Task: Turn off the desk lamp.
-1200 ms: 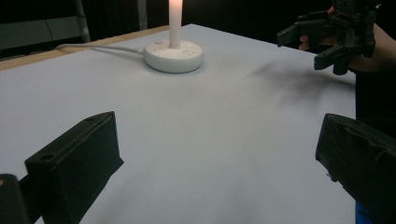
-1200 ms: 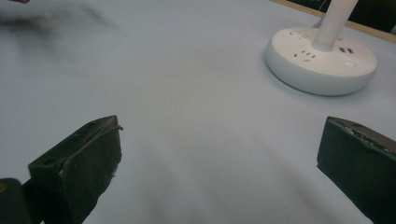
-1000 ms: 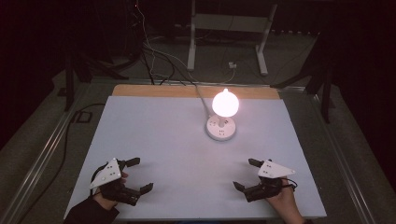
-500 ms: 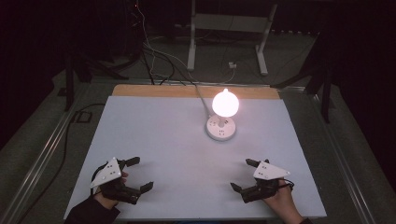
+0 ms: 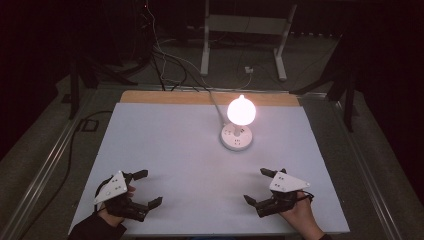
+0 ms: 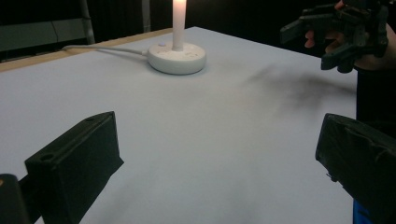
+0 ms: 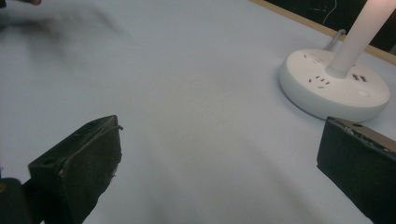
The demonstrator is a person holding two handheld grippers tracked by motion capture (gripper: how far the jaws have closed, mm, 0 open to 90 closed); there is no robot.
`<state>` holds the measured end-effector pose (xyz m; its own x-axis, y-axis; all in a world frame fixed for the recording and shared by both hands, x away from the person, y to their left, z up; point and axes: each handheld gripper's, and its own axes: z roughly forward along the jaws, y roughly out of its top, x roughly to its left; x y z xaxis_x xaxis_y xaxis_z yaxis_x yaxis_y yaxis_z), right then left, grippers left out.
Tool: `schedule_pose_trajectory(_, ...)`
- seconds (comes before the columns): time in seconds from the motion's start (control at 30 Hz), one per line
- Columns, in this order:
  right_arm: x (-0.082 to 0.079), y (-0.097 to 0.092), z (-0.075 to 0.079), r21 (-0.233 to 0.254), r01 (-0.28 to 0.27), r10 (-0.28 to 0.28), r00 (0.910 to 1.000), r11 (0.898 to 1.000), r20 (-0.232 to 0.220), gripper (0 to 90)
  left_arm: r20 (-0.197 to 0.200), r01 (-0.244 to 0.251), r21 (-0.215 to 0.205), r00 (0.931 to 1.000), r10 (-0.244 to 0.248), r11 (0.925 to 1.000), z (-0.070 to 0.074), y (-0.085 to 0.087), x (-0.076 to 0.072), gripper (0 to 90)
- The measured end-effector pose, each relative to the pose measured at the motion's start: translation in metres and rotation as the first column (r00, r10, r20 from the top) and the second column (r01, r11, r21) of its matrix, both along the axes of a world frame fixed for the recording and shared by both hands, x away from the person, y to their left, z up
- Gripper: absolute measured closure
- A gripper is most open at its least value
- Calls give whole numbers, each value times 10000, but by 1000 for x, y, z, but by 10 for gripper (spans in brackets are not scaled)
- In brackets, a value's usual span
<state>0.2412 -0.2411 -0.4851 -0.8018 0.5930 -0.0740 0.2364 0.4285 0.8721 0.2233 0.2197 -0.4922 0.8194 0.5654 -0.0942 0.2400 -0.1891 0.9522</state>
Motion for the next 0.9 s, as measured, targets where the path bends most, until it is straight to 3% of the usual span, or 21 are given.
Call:
schedule_pose_trajectory(0.43,9,2,13,267,194,-192,9998,9995,-71,0,13,14,-15,10000,-14,10000,0,0,0,5)
schedule_pose_trajectory(0.63,16,1,24,765,307,-305,9995,9966,-35,0,15,57,47,10000,-57,10000,0,-1,-1,5)
schedule_pose_trajectory(0.9,24,1,29,764,451,-461,9989,9961,114,0,30,65,78,10000,-65,9999,0,0,-1,5)
